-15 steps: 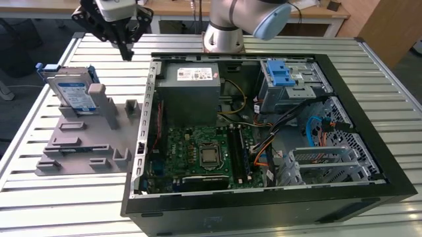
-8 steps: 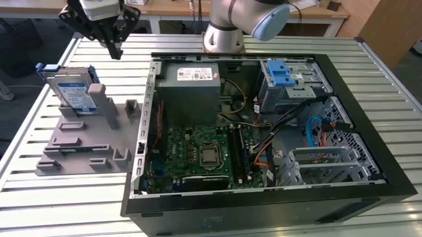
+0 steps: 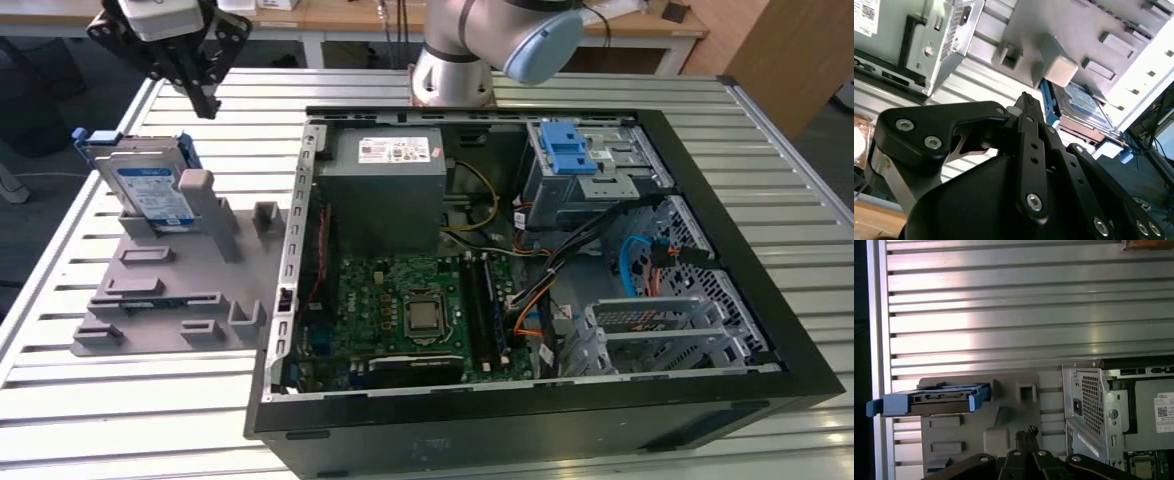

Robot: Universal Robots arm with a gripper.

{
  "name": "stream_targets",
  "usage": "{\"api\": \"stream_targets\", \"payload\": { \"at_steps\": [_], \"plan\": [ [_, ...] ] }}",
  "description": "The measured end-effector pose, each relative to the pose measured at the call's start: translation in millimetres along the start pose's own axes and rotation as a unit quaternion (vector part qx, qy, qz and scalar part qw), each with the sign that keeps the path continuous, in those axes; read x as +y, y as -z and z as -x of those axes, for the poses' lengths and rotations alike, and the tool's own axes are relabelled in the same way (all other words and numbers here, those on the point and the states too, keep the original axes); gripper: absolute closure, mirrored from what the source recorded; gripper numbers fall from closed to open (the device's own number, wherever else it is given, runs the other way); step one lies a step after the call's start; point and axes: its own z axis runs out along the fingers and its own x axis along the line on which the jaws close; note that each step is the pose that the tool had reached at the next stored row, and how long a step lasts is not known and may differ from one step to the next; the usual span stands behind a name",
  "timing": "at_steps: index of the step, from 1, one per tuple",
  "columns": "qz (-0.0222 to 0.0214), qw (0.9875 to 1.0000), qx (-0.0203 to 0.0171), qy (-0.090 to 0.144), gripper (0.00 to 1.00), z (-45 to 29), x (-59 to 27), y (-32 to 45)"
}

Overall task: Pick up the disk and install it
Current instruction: 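Reach for the disk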

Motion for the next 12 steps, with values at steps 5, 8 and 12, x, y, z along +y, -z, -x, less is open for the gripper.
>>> {"api": "stream_targets", "payload": {
  "at_steps": [5,8,12],
  "plan": [
    [0.0000,1.0000,0.0004,0.000,0.89,-22.0,2.4,-3.8],
    [-0.0001,1.0000,0.0005,0.000,0.89,-35.6,5.6,-7.8],
    [-0.0004,1.0000,0.0010,0.000,0.89,-53.5,9.0,-12.1]
  ]
}}
